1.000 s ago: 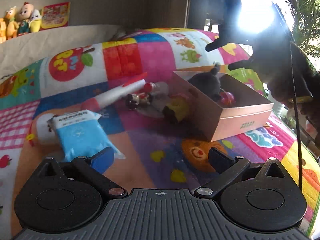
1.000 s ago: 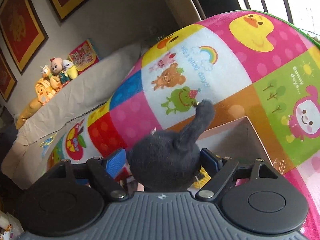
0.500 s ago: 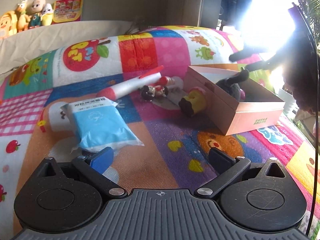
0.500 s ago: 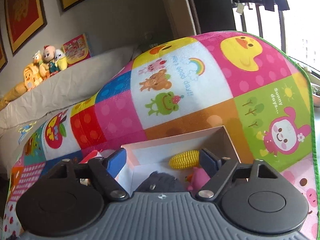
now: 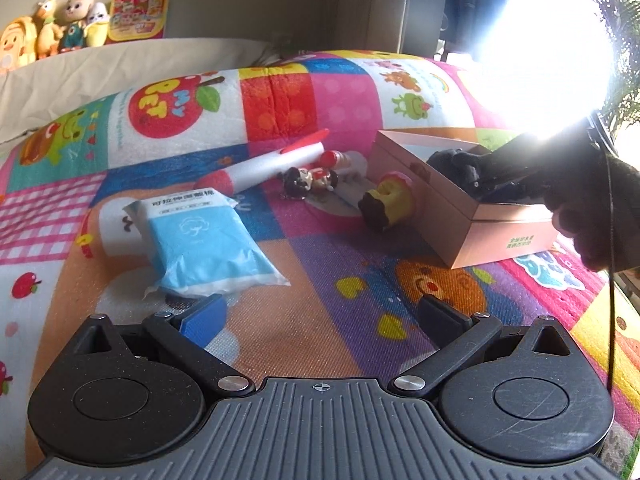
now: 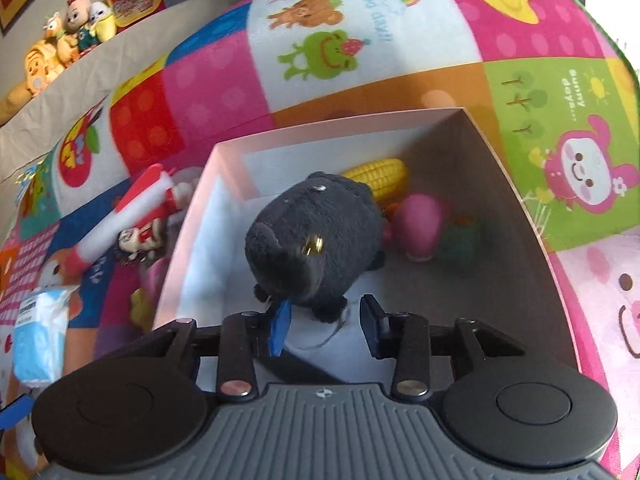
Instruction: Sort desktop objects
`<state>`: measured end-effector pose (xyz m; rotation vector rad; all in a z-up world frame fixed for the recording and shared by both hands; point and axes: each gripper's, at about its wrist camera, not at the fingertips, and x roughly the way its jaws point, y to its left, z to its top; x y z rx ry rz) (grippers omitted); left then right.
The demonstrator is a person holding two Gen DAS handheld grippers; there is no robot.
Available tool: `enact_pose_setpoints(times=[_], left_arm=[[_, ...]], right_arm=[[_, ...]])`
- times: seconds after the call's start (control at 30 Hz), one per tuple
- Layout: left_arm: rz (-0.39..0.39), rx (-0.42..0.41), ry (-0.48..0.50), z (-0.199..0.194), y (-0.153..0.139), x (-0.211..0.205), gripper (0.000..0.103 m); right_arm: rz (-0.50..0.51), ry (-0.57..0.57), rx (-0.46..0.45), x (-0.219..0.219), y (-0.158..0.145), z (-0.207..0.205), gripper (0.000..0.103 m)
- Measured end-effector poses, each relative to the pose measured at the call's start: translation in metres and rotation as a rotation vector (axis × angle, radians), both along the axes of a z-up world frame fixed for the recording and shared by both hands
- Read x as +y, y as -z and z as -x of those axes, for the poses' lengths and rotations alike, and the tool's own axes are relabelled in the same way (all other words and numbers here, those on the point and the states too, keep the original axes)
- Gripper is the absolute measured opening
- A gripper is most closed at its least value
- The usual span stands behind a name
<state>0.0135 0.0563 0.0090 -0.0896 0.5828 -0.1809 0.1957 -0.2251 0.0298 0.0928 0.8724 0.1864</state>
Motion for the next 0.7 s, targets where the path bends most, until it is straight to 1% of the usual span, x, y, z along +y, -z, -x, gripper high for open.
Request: enact_pose_setpoints(times=[0.07, 0.1, 0.17, 0.23, 0.27, 0.33, 0.4, 0.47, 0.5, 0.53, 0.6, 0.7], left_arm=[[0.001, 0.009, -0.001, -0.001, 0.001, 0.0, 0.103], [0.0, 0.013, -0.001, -0.002, 0.001, -0.001, 0.103], [-0.002, 0.012, -0.003, -0.001, 0.001, -0.001, 0.103], [0.0, 0.009, -0.002, 0.001, 0.001, 0.0, 0.103], [0.002, 0.009, -0.004, 0.001, 0.001, 0.0, 0.103], [0.006, 0.01, -0.008, 0.001, 0.002, 0.001, 0.103], [0.007, 0.016, -0.013, 0.0, 0.002, 0.001, 0.103], [0.002, 0.019, -0.022, 0.0, 0.002, 0.0, 0.103], [0.0, 0.021, -0.024, -0.001, 0.003, -0.001, 0.103], [-0.003, 0.022, -0.025, -0.002, 0.003, -0.002, 0.103], [-0.007, 0.022, -0.026, -0.001, 0.003, -0.002, 0.103], [-0.008, 0.016, -0.031, 0.001, 0.003, -0.002, 0.103]], right_arm=[[-0.037, -0.027, -0.002, 0.001, 0.001, -0.007, 0.037], [-0.036, -0.032, -0.01, 0.006, 0.0, -0.012, 0.037], [0.002, -0.05, -0.036, 0.019, 0.0, -0.021, 0.037], [0.009, -0.04, -0.019, 0.027, 0.001, -0.031, 0.037], [-0.009, -0.041, -0.013, 0.029, 0.0, -0.033, 0.037], [-0.021, -0.046, -0.019, 0.03, -0.007, -0.027, 0.038], [-0.003, -0.043, -0.057, 0.031, -0.019, -0.014, 0.039], [0.015, -0.058, -0.131, 0.033, -0.037, 0.007, 0.04], [0.021, -0.093, -0.18, 0.037, -0.047, 0.02, 0.047], [0.034, -0.137, -0.223, 0.043, -0.055, 0.032, 0.057], [0.098, -0.247, -0.292, 0.065, -0.064, 0.054, 0.066], [0.23, -0.374, -0.329, 0.107, -0.052, 0.07, 0.067]])
